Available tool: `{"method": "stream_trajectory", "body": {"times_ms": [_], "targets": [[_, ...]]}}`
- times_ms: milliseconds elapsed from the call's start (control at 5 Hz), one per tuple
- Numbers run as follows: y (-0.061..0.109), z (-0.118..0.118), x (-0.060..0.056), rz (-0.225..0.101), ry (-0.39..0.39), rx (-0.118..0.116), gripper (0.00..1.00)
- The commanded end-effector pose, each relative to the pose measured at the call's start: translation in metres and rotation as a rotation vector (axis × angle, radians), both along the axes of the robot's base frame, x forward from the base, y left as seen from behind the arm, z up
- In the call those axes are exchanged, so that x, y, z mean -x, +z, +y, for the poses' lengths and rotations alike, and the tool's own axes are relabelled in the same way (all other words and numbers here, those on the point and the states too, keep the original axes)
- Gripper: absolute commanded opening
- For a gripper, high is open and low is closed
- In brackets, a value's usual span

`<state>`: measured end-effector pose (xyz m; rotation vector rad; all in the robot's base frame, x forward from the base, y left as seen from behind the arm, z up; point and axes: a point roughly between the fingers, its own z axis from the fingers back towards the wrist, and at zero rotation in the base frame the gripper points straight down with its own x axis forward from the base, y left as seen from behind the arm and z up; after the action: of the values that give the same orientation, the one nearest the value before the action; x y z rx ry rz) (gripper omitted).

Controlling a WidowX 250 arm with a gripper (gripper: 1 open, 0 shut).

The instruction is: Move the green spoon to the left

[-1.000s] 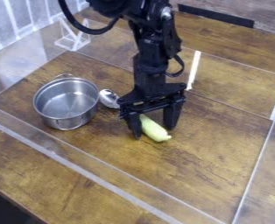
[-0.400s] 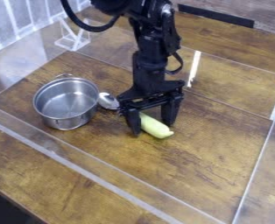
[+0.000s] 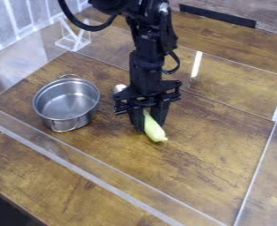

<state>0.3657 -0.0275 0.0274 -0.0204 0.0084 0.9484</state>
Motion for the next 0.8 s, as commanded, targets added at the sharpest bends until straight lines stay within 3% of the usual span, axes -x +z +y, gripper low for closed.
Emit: {"method": "stream_trajectory", "body": {"times_ms": [0,600], "targets": [[0.024,0.004,-0.013,-0.064,0.03,0.014,0.0],[0.052,0.012,-0.017,-0.096,0.096,0.047,0.0]]}}
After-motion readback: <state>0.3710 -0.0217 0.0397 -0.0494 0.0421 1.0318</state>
